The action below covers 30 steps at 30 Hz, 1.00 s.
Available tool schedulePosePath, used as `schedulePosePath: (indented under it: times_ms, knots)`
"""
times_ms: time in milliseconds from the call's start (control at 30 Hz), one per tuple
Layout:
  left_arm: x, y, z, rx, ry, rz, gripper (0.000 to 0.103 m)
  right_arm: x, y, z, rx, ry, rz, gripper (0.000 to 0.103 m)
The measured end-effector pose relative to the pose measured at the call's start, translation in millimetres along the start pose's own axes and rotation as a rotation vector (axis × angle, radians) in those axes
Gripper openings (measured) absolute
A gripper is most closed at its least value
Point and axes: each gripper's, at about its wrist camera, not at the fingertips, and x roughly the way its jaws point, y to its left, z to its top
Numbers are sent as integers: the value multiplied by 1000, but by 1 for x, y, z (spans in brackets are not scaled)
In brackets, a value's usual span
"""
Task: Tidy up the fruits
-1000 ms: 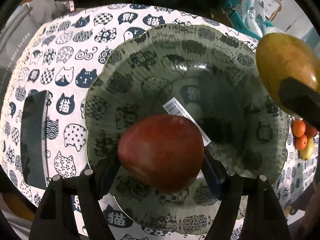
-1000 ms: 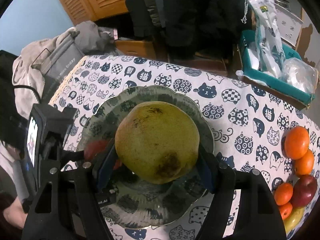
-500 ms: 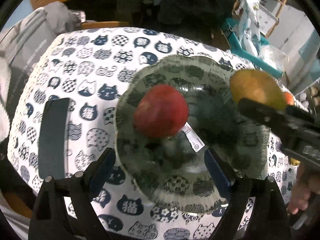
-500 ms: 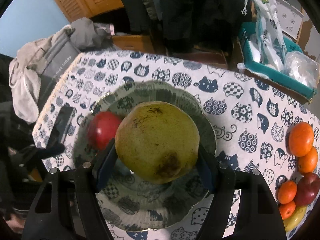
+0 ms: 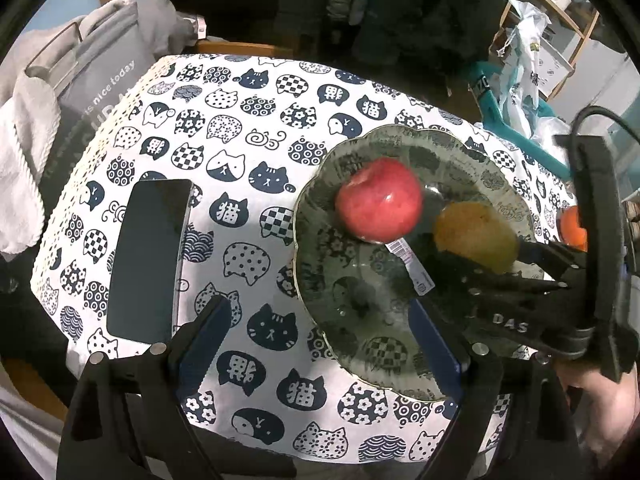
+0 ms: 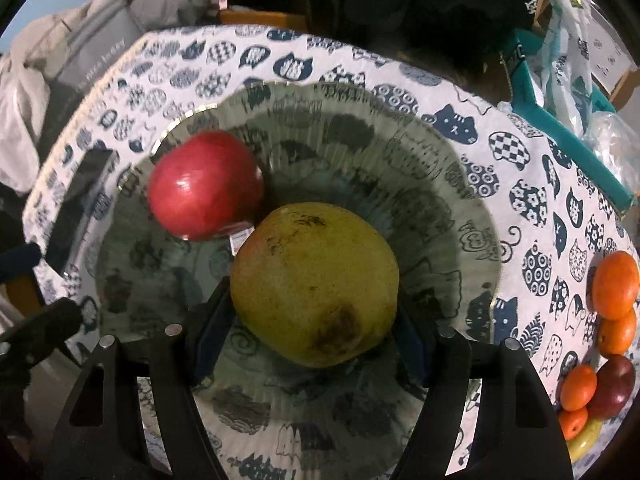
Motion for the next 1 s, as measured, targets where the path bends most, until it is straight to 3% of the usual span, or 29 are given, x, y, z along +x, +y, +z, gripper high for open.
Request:
schedulePosePath:
  times_ms: [433,500,1000]
  knots:
    - [1,4,0,-11,3,5,91,7,4,4,-6,29,-37,76]
    - [0,4,0,-11,1,5,91,1,5,6,-8,4,-34,84]
    - [-26,-20,6,12,-53,-34,91,-85,-18,6,48,-187,-31,84]
